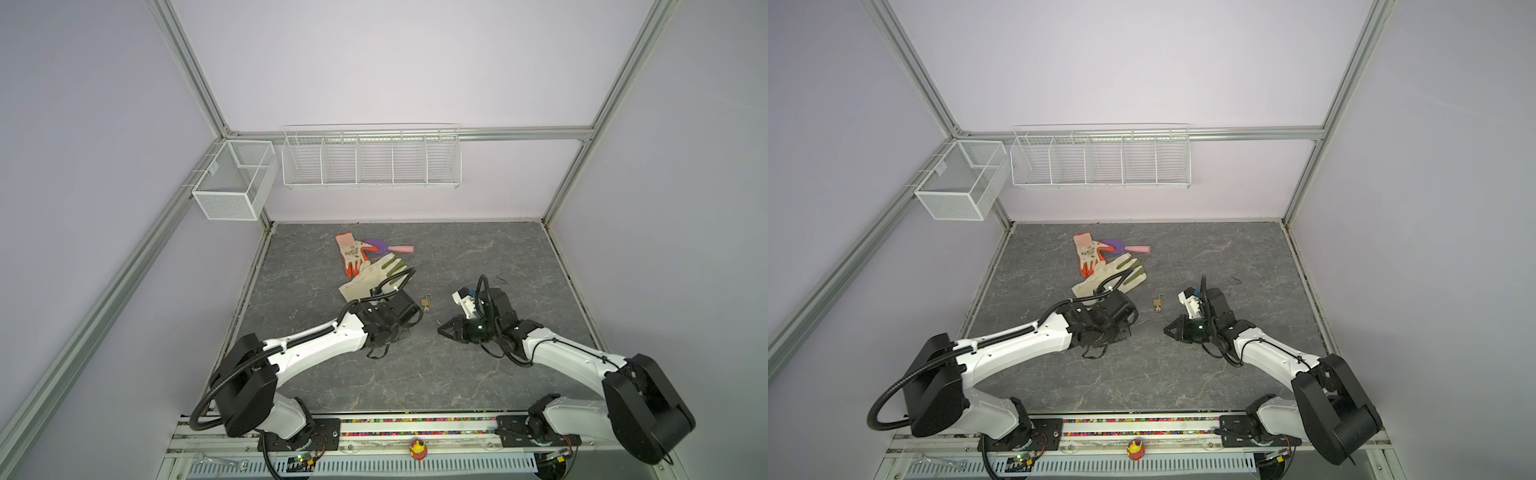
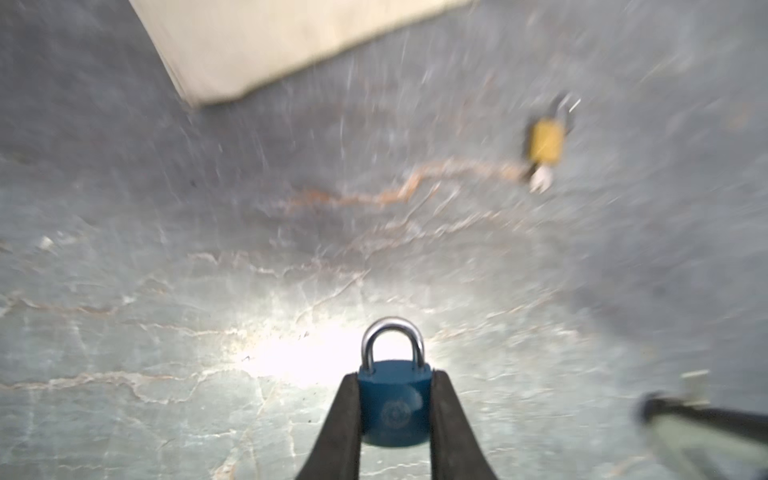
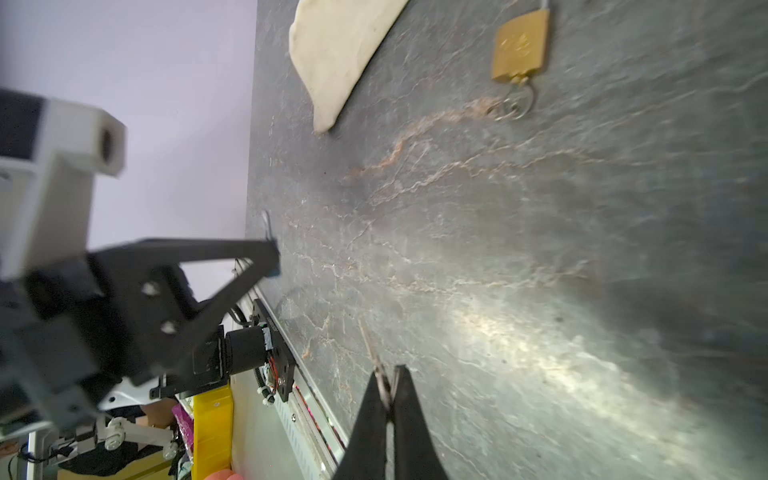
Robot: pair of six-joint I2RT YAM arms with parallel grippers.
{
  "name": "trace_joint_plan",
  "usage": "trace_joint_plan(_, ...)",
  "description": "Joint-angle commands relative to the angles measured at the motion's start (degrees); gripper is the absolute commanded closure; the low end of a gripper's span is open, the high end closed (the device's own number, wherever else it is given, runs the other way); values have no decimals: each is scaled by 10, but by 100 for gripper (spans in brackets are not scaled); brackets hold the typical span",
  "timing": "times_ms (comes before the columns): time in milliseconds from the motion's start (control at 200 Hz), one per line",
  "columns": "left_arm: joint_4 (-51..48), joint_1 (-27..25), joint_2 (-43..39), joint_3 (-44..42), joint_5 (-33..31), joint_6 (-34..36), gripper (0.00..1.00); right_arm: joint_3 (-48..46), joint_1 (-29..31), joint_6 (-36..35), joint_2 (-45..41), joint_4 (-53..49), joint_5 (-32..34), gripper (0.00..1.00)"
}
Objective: Unlock with the key
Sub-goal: 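Lift the blue padlock with the left gripper while the right brings the key toward it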
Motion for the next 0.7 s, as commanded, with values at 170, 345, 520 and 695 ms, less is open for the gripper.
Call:
trace_joint_plan(170,50,11,-67,19,-70,-52,100,-26,137,98,-39,146,198,93)
trace_joint_plan(345,83,11,-69,27,-67,-59,100,-3,179,114,-5,221,232,93)
trace_joint_plan(520,85,10,-63,35,-61,-55,100,24,204,118,29,249,242,93)
trace_joint_plan(695,88,11,-59,39,-50,-52,100,34,214,111,43,262,283,93)
